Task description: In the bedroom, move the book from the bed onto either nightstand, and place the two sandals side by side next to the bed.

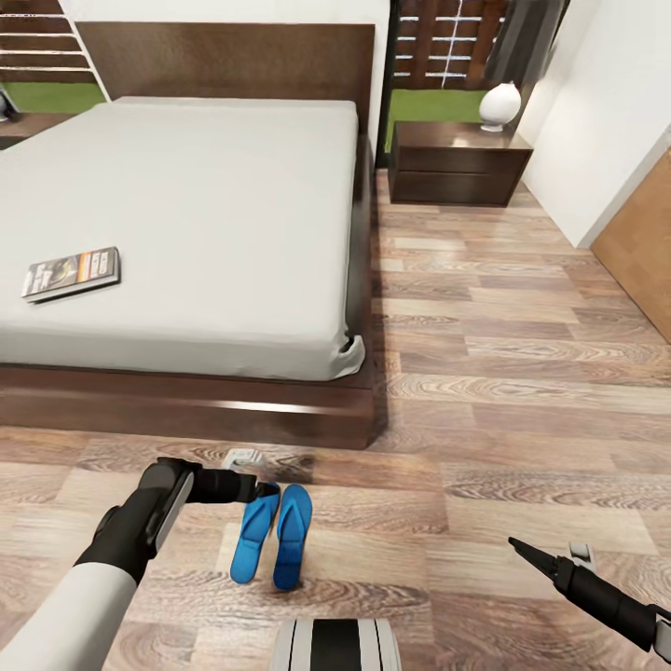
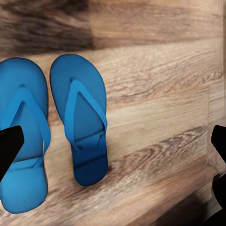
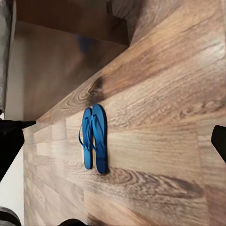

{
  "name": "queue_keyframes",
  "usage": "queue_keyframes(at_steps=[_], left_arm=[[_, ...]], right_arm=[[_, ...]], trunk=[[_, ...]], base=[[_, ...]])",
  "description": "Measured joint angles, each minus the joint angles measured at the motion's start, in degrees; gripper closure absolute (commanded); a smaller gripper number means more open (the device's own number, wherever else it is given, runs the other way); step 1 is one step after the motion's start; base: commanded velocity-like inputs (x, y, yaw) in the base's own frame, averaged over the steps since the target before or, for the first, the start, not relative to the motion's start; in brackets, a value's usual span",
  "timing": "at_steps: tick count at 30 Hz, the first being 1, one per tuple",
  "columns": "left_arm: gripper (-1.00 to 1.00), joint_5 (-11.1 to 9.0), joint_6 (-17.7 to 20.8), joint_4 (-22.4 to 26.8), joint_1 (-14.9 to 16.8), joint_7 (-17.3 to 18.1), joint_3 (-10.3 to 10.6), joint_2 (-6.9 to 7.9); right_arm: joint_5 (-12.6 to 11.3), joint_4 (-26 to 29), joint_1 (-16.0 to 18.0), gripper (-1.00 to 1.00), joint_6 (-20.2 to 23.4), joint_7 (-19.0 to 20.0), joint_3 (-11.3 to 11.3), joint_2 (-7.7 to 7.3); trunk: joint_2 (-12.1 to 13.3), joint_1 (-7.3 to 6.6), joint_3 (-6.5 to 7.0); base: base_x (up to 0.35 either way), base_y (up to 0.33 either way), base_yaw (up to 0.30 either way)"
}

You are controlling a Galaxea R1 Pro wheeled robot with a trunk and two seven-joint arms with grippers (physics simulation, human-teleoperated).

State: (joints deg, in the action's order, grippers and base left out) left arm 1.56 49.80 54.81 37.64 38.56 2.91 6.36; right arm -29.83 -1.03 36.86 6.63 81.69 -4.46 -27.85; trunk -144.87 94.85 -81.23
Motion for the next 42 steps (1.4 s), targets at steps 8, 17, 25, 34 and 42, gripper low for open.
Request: queue_keyframes(at_steps=[8, 17, 25, 34, 42], left_arm=[[-1.00, -0.05, -0.21, -0.02, -0.35, 0.22, -0.04, 0.43], [-1.00, -0.02, -1.29, -0.02, -0.61, 3.89, -0.04, 2.18], [-1.00, 0.03, -3.22, -0.93, -1.31, 10.21, 0.00, 5.20], [-1.00, 0.00, -11.91, -8.38, -2.45, 13.97, -0.13, 7.24], [-1.00, 0.01, -20.11, -16.57, -2.65, 17.86, -1.90, 8.82]], right_arm=[[-0.05, -0.02, -0.02, -1.00, 0.00, 0.00, 0.01, -0.01], [0.16, -0.06, -0.01, -1.00, 0.01, -0.02, 0.03, 0.00], [0.28, -0.08, -0.01, -1.00, 0.05, -0.02, 0.03, 0.00], [0.23, -0.14, -0.01, -1.00, 0.06, -0.02, 0.00, 0.00], [0.11, -0.55, -0.02, -1.00, -0.09, -0.12, 0.00, 0.07]], trunk=[[0.11, -0.21, 1.77], [0.23, -0.44, 3.77], [0.34, -0.64, 5.54], [0.46, -0.88, 7.54], [0.57, -1.08, 9.31]], base=[[0.000, 0.000, 0.000], [0.000, 0.000, 0.000], [0.000, 0.000, 0.000], [0.000, 0.000, 0.000], [0.000, 0.000, 0.000]])
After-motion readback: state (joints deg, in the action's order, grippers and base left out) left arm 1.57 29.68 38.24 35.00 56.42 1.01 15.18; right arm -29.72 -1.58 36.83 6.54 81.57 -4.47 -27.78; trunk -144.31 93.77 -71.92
